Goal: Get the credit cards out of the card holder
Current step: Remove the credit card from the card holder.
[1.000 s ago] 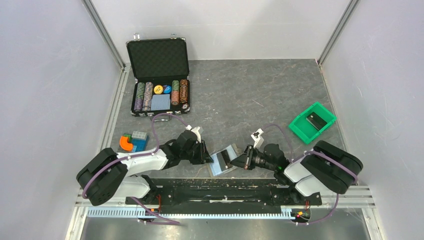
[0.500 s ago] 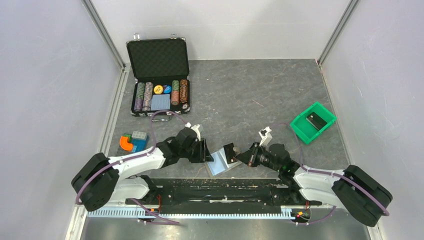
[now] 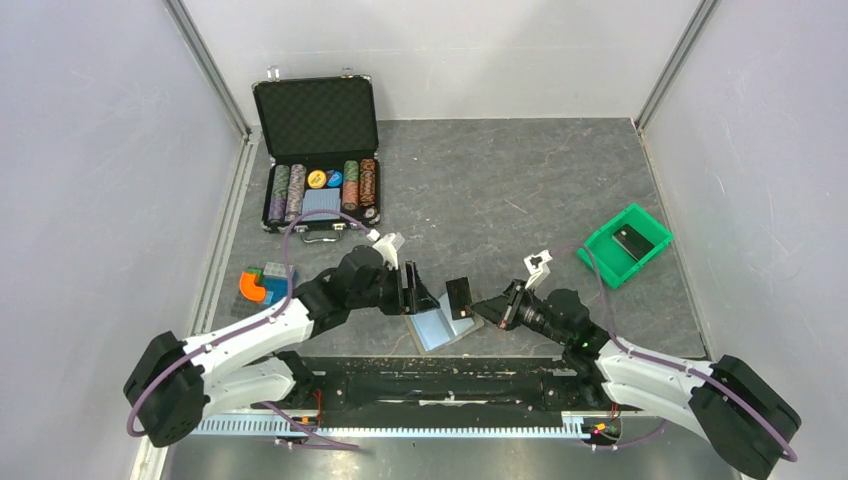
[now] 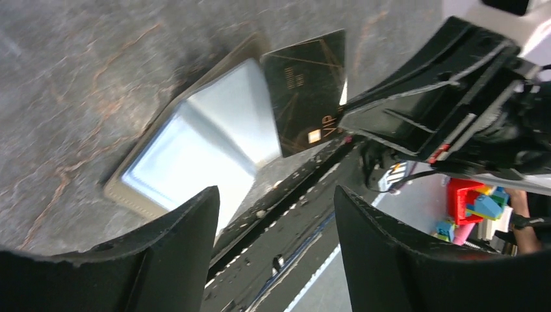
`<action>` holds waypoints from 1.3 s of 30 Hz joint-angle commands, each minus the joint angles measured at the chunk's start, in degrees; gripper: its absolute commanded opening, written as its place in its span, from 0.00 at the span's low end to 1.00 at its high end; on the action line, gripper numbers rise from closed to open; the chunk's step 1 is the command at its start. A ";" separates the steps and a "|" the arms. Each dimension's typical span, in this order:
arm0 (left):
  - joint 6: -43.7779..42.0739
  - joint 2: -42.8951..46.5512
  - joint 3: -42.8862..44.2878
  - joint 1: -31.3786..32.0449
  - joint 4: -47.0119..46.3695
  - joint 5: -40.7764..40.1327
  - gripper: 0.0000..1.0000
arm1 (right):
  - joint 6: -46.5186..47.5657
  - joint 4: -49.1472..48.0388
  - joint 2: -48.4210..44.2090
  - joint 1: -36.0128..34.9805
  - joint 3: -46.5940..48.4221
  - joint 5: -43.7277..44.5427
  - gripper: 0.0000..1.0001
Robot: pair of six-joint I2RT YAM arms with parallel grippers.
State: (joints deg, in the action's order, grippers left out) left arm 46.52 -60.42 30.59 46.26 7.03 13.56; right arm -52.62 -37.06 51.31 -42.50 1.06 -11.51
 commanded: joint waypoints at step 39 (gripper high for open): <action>10.78 5.00 -10.02 0.15 -34.14 13.27 0.02 | -2.89 -21.76 1.96 0.31 -3.83 -12.33 0.20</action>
State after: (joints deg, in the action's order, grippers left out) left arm 55.92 -56.73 21.65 46.48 -25.91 26.28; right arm -62.50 -62.92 55.29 -42.13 0.62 -21.12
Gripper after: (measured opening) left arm 0.037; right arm 0.157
